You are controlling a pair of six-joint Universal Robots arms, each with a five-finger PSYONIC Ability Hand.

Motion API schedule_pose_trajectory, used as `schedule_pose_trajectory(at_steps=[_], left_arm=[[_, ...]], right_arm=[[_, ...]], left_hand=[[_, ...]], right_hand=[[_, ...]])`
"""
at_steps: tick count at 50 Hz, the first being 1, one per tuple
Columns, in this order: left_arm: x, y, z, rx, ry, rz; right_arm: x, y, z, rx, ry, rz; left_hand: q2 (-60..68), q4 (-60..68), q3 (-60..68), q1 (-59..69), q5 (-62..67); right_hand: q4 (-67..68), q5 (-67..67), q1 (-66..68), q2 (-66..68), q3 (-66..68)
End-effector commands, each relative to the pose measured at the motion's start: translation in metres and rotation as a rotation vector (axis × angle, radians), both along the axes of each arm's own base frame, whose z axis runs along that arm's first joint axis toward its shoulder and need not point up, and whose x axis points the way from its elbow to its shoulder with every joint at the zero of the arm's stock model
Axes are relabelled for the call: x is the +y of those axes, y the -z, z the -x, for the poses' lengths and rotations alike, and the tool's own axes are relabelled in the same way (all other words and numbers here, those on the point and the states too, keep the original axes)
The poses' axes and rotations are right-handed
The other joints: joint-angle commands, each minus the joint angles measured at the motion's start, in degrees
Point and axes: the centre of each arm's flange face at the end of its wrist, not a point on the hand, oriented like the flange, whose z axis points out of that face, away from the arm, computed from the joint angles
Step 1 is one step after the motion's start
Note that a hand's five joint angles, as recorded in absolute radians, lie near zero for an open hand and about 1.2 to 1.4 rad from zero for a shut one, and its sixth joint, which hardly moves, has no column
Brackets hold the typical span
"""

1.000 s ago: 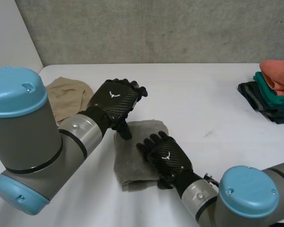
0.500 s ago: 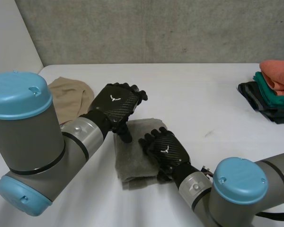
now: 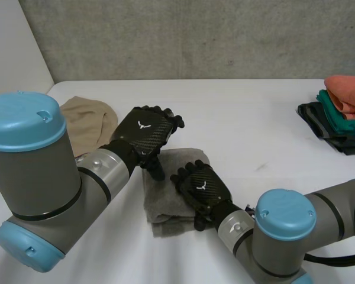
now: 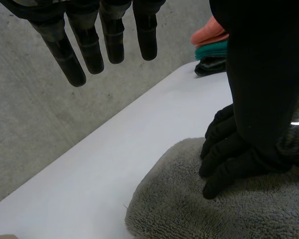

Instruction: Fold the laundry.

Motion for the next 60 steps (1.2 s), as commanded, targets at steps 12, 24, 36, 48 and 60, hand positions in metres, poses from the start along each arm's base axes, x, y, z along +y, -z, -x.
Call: schedule_pose_trajectory(at_steps=[12,24,36,48,60], left_arm=[[0.001,0.0,0.0,0.001,0.003,0.0],[-0.001,-0.014,0.003,0.029,0.008,0.04],[-0.004,-0.042,0.013,0.089,0.026,0.112],[0.005,-0.051,0.021,0.12,0.058,0.125],[0.008,-0.048,0.025,0.116,0.072,0.121]], right_arm=[[-0.021,-0.007,-0.016,-0.047,0.005,0.055],[-0.067,-0.064,-0.016,-0.154,0.067,0.192],[-0.18,-0.178,0.038,-0.292,0.194,0.512],[-0.29,-0.236,0.187,-0.386,0.276,0.676],[-0.352,-0.172,0.306,-0.465,0.304,0.56]], left_hand=[[0.36,0.82,0.44,-0.34,1.15],[0.36,0.82,0.44,-0.34,1.15],[0.03,0.48,0.1,-0.68,0.82],[0.36,0.82,0.44,-0.34,1.15],[0.36,0.82,0.44,-0.34,1.15]], right_hand=[[57.48,58.56,57.81,59.67,57.42],[59.15,60.24,59.49,61.34,59.09],[59.15,60.24,59.49,61.34,59.09],[59.15,60.24,59.49,61.34,59.09],[59.15,60.24,59.49,61.34,59.09]])
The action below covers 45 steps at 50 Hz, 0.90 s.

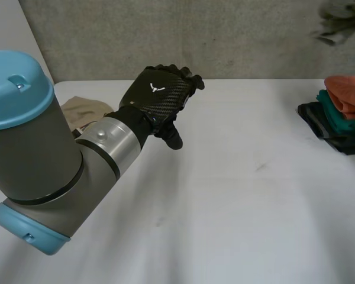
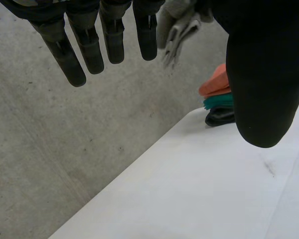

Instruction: Fold the laundry.

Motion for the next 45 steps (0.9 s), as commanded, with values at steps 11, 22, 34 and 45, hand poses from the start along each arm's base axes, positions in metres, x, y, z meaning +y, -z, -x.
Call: schedule_pose_trajectory(at_steps=[11,22,34,45], left_arm=[[0.004,0.009,0.002,-0.013,0.011,-0.022],[0.011,0.011,0.005,-0.019,0.03,-0.026],[0.015,0.004,0.007,-0.008,0.042,-0.008],[0.029,-0.005,0.012,0.011,0.079,0.009]], right_arm=[[-0.036,0.147,0.109,-0.01,0.031,-0.191],[-0.032,0.178,0.115,0.01,0.001,-0.22],[0.001,0.101,0.115,-0.067,0.085,-0.259],[0.054,0.083,0.213,0.03,0.464,-0.463]], left_hand=[[0.36,0.82,0.44,-0.36,1.15],[0.19,0.65,0.27,-0.53,0.98],[0.19,0.65,0.27,-0.53,0.98],[-0.48,-0.02,-0.4,-1.2,0.31]], right_hand=[[12.93,20.67,24.22,16.75,15.98],[12.93,20.67,24.22,16.75,15.98],[-57.07,-49.33,-45.78,-53.25,-54.02],[-57.07,-49.33,-45.78,-53.25,-54.02]])
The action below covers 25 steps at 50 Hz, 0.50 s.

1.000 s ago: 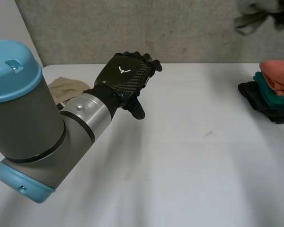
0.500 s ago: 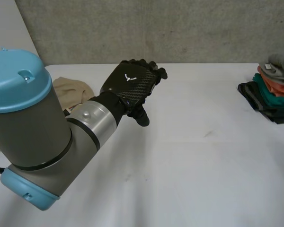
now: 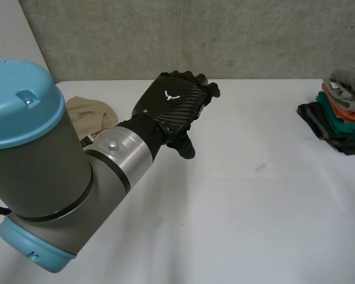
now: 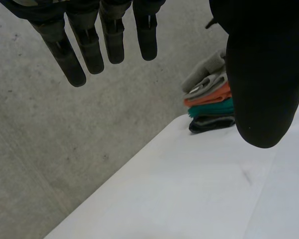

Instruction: Fold the laundry.

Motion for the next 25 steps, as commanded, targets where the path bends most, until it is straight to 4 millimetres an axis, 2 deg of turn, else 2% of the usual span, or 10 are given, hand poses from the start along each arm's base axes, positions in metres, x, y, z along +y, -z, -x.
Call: schedule_pose_trajectory(at_steps=[1,4,6,10,12,14,17,22,23,25], left_arm=[[0.01,-0.007,0.001,0.015,0.022,0.012],[0.017,-0.013,0.002,0.025,0.051,0.023],[0.024,-0.019,0.003,0.038,0.089,0.037],[0.031,-0.032,0.003,0.062,0.152,0.064],[0.032,-0.037,0.002,0.072,0.16,0.074],[0.033,-0.046,-0.001,0.09,0.156,0.096],[0.033,-0.055,-0.006,0.108,0.146,0.121],[0.012,-0.064,-0.022,0.124,0.045,0.148],[0.005,-0.065,-0.027,0.123,0.01,0.152],[-0.02,-0.064,-0.044,0.115,-0.104,0.157]], right_arm=[[0.038,-0.01,0.072,0.155,0.286,-0.142],[0.05,-0.032,0.099,0.259,0.494,-0.152],[0.053,-0.046,0.105,0.308,0.596,-0.131],[0.05,-0.079,0.078,0.333,0.722,-0.058],[0.05,-0.11,0.039,0.33,0.7,0.041],[0.055,-0.132,0.014,0.332,0.667,0.114],[0.076,-0.159,-0.036,0.319,0.584,0.197],[0.111,-0.151,-0.135,0.292,0.293,0.226],[0.126,-0.139,-0.17,0.288,0.158,0.22],[0.146,-0.122,-0.205,0.29,0.019,0.2]], left_hand=[[-0.64,-0.19,-0.57,-1.37,0.14],[-3.99,-3.54,-3.92,-4.72,-3.21],[-7.92,-7.47,-7.85,-8.65,-7.14],[-7.92,-7.47,-7.85,-8.65,-7.14],[-7.92,-7.47,-7.85,-8.65,-7.14],[-7.92,-7.47,-7.85,-8.65,-7.14],[-7.92,-7.47,-7.85,-8.65,-7.14],[-7.92,-7.47,-7.85,-8.65,-7.14],[-7.92,-7.47,-7.85,-8.65,-7.14],[-7.92,-7.47,-7.85,-8.65,-7.14]], right_hand=[[-2.0,-2.94,-3.34,-2.48,-2.36],[-2.0,-2.94,-3.34,-2.48,-2.36],[-2.0,-2.94,-3.34,-2.48,-2.36],[-2.0,-2.94,-3.34,-2.48,-2.36],[-2.0,-2.94,-3.34,-2.48,-2.36],[-2.0,-2.94,-3.34,-2.48,-2.36],[-2.0,-2.94,-3.34,-2.48,-2.36],[-2.0,-2.94,-3.34,-2.48,-2.36],[-2.0,-2.94,-3.34,-2.48,-2.36],[-2.0,-2.94,-3.34,-2.48,-2.36]])
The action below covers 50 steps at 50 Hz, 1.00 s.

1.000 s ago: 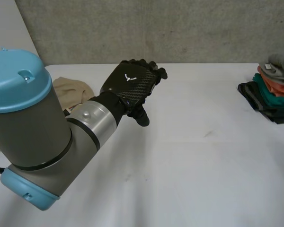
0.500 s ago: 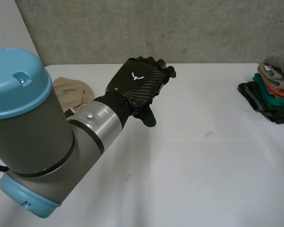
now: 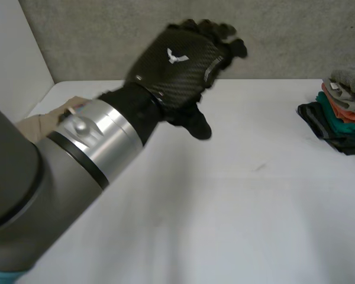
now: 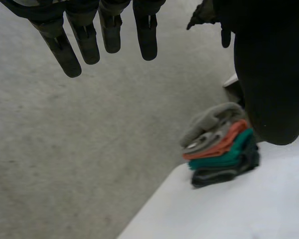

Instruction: Fold the laundry.

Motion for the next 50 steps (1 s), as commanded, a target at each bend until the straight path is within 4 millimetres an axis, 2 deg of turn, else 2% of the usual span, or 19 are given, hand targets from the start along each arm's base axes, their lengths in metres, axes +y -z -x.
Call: schedule_pose_trajectory(at_steps=[1,2,3,6,7,10,11,14,15,18,19,21,24,30,34,35,38,46,50], left_arm=[[-0.055,-0.005,-0.039,0.017,-0.259,0.011],[-0.066,-0.004,-0.047,0.021,-0.301,0.007],[-0.088,0.001,-0.064,0.008,-0.388,0.0],[-0.122,0.012,-0.093,-0.013,-0.506,-0.014],[-0.147,0.026,-0.111,-0.033,-0.578,-0.03],[-0.183,0.056,-0.13,-0.075,-0.647,-0.05],[-0.208,0.078,-0.144,-0.114,-0.677,-0.047],[-0.234,0.102,-0.157,-0.178,-0.682,-0.024],[-0.25,0.118,-0.166,-0.226,-0.675,-0.002],[-0.273,0.152,-0.18,-0.306,-0.663,-0.008],[-0.286,0.176,-0.186,-0.358,-0.652,-0.018],[-0.302,0.199,-0.195,-0.405,-0.66,-0.018],[-0.312,0.212,-0.196,-0.422,-0.662,-0.012],[-0.328,0.242,-0.197,-0.432,-0.655,-0.028],[-0.333,0.245,-0.197,-0.43,-0.655,-0.02],[-0.335,0.246,-0.197,-0.427,-0.656,-0.017],[-0.338,0.242,-0.198,-0.424,-0.665,-0.003],[-0.335,0.199,-0.189,-0.345,-0.692,0.037],[-0.332,0.197,-0.187,-0.297,-0.677,-0.007]], right_arm=[[0.067,0.043,-0.138,0.03,-0.49,-0.095],[0.086,0.061,-0.161,0.047,-0.59,-0.134],[0.096,0.07,-0.172,0.053,-0.636,-0.155],[0.129,0.107,-0.201,0.063,-0.755,-0.236],[0.135,0.114,-0.205,0.066,-0.77,-0.257],[0.154,0.142,-0.214,0.08,-0.801,-0.339],[0.157,0.149,-0.214,0.085,-0.802,-0.358],[0.161,0.166,-0.212,0.086,-0.791,-0.415],[0.161,0.168,-0.212,0.087,-0.787,-0.424],[0.163,0.182,-0.21,0.075,-0.772,-0.472],[0.164,0.184,-0.209,0.072,-0.767,-0.483],[0.165,0.19,-0.208,0.067,-0.76,-0.504],[0.168,0.193,-0.208,0.064,-0.76,-0.518],[0.162,0.198,-0.197,0.049,-0.72,-0.538],[0.159,0.199,-0.192,0.043,-0.704,-0.541],[0.158,0.199,-0.191,0.042,-0.698,-0.541],[0.157,0.199,-0.188,0.038,-0.684,-0.541],[0.154,0.197,-0.184,0.036,-0.666,-0.533],[0.152,0.199,-0.181,0.03,-0.656,-0.54]], left_hand=[[-1.82,-1.51,-2.05,-8.65,-2.77],[-1.82,-1.51,-2.05,-8.65,-2.77],[-1.82,-1.51,-2.05,-8.65,-2.77],[-1.82,-1.51,-2.05,-8.65,-2.77],[-1.82,-1.51,-2.05,-8.65,-2.77],[-1.82,-1.51,-2.05,-8.65,-2.77],[-1.82,-1.51,-2.05,-8.65,-2.77],[-1.82,-1.51,-2.05,-8.65,-2.77],[-1.82,-1.51,-2.05,-8.65,-2.77],[-1.77,-1.47,-2.01,-8.6,-2.72],[-1.44,-1.13,-1.67,-8.27,-2.39],[0.07,0.37,-0.17,-6.76,-0.88],[0.75,1.06,0.52,-6.08,-0.2],[13.86,14.16,13.62,7.03,12.91],[28.32,28.62,28.08,21.48,27.36],[39.0,39.3,38.76,32.16,38.04],[68.12,68.42,67.88,61.28,67.16],[68.18,68.49,67.95,61.35,67.23],[68.18,68.49,67.95,61.35,67.23]], right_hand=[[-2.0,-2.94,-3.34,-2.47,-2.36],[-2.0,-2.94,-3.34,-2.47,-2.36],[-2.0,-2.94,-3.34,-2.47,-2.36],[-2.0,-2.94,-3.34,-2.47,-2.36],[-2.0,-2.94,-3.34,-2.47,-2.36],[-2.0,-2.94,-3.34,-2.47,-2.36],[-2.0,-2.94,-3.34,-2.47,-2.36],[-2.0,-2.94,-3.34,-2.47,-2.36],[-2.0,-2.94,-3.34,-2.47,-2.36],[-2.0,-2.94,-3.34,-2.47,-2.36],[-2.0,-2.94,-3.34,-2.47,-2.36],[-2.0,-2.94,-3.34,-2.47,-2.36],[-2.0,-2.94,-3.34,-2.47,-2.36],[-2.0,-2.94,-3.34,-2.47,-2.36],[-2.0,-2.94,-3.34,-2.47,-2.36],[-2.0,-2.94,-3.34,-2.47,-2.36],[-2.0,-2.94,-3.34,-2.47,-2.36],[-2.0,-2.94,-3.34,-2.47,-2.36],[-2.0,-2.94,-3.34,-2.47,-2.36]])
